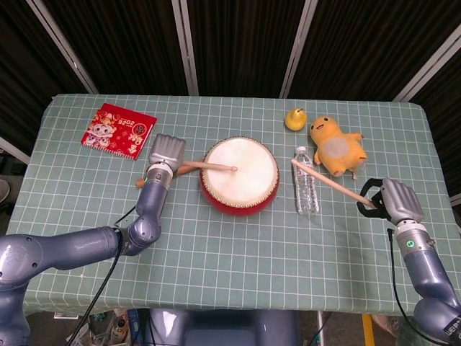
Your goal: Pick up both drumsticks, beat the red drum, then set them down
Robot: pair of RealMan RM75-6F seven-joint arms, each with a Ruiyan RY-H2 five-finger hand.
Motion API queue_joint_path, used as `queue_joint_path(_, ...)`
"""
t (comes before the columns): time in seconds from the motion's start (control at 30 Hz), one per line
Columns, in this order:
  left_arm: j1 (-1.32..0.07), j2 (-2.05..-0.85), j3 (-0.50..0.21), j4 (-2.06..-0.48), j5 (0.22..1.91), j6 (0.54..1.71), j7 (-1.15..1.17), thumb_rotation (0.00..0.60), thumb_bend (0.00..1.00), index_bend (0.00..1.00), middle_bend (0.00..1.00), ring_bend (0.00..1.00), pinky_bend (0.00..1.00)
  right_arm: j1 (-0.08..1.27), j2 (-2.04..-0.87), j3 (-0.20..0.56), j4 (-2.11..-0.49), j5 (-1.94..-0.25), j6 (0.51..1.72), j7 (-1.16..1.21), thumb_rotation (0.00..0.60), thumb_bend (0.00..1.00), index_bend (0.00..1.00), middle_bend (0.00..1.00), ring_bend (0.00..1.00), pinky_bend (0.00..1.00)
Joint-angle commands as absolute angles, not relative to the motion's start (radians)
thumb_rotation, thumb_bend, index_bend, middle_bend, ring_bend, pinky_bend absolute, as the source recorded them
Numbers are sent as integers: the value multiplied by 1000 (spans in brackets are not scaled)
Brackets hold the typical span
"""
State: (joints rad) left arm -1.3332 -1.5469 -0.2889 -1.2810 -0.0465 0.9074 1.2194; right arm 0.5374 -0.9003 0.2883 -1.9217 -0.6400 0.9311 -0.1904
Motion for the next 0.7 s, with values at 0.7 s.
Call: queue_joint_path(0.7, -1286, -1274, -504, -1461, 283, 942, 709, 600, 604, 803, 1000, 1000, 1000, 746, -926, 384, -2021, -607, 992, -292, 600, 886, 1000, 1000, 1000, 1000)
